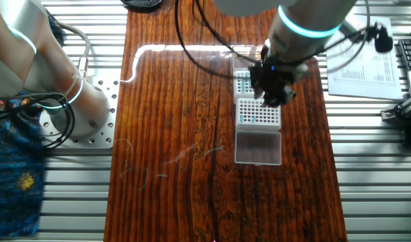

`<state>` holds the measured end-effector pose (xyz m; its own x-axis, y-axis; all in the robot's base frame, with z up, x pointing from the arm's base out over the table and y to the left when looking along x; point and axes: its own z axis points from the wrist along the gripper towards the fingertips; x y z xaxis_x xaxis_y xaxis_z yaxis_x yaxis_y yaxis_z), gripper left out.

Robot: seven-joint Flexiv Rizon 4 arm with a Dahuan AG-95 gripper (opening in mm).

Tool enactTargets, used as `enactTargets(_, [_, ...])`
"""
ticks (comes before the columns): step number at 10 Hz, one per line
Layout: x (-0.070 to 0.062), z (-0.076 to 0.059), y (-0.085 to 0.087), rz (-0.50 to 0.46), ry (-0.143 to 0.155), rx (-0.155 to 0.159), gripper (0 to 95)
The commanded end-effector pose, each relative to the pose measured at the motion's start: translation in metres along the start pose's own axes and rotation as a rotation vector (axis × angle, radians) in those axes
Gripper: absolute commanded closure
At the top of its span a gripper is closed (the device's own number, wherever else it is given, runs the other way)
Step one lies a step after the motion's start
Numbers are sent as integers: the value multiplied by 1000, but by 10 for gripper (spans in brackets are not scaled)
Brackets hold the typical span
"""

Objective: Transfer all medium pipette tips from one holder to another

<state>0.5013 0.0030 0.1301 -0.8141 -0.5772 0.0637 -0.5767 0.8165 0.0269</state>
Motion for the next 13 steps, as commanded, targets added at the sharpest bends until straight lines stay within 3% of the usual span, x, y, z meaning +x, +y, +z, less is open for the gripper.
enactTargets(1, [-11,3,12,17,0,-1,760])
enactTargets(3, [-20,13,24,81,5,-3,760])
enactTargets(6, [-15,33,26,79,-2,-4,760])
enactTargets(13, [-1,39,43,81,-3,-16,760])
